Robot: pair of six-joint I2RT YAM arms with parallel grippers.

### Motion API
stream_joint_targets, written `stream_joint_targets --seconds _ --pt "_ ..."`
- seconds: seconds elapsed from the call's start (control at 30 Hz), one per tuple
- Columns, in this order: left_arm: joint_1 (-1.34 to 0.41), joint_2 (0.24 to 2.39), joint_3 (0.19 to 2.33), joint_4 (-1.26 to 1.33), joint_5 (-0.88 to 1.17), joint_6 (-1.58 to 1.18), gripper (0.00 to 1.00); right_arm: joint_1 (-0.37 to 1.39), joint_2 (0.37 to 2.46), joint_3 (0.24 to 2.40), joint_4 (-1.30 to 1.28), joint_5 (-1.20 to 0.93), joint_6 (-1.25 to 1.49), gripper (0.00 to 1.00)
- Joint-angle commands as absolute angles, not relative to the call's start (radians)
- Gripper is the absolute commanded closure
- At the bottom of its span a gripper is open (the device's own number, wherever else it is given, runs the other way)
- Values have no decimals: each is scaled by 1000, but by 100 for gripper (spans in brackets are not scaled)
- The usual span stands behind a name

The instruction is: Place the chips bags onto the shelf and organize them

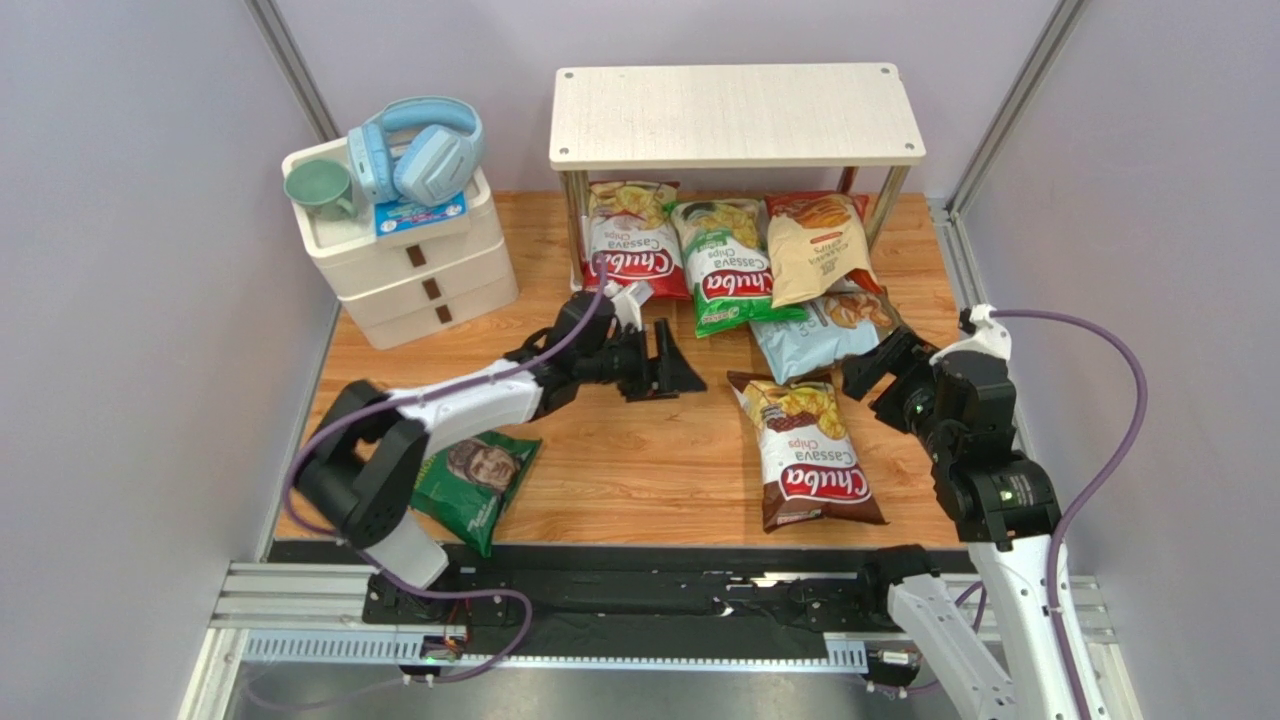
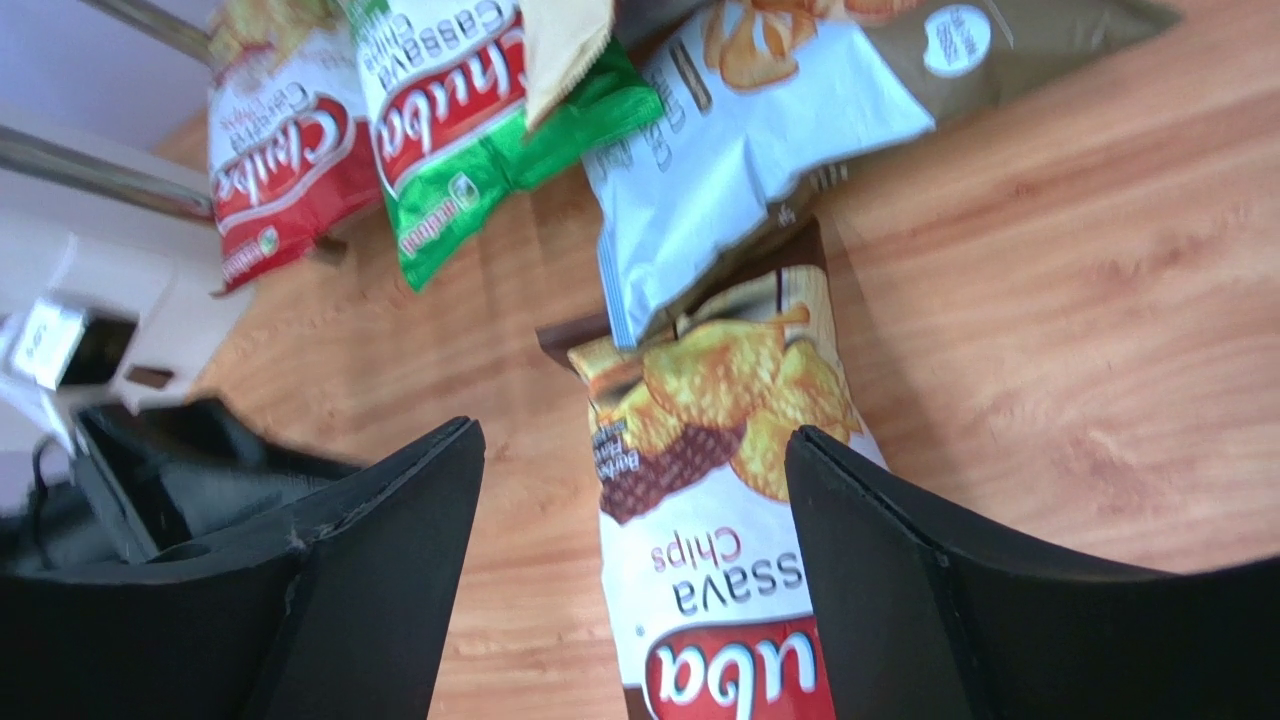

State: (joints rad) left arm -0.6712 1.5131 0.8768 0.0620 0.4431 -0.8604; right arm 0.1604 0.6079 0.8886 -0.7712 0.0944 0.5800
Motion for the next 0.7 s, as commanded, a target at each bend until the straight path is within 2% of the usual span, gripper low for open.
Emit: stream_joint_targets --seconds 0.0,0.13,0.33,0.47,0.67 --pt "-693 1733 963 415 676 -1034 24 161 618 890 -865 45 571 21" --pt "-742 1883 1017 463 701 -1077 22 160 578 812 -867 47 574 21" --pt "-791 1921 996 528 693 -1121 21 160 569 701 -831 49 627 27" --pt "-796 1927 963 664 710 -1208 21 161 653 678 -798 58 655 31" --pt "-824 1979 1003 669 699 -1239 20 161 742 634 -732 52 661 33"
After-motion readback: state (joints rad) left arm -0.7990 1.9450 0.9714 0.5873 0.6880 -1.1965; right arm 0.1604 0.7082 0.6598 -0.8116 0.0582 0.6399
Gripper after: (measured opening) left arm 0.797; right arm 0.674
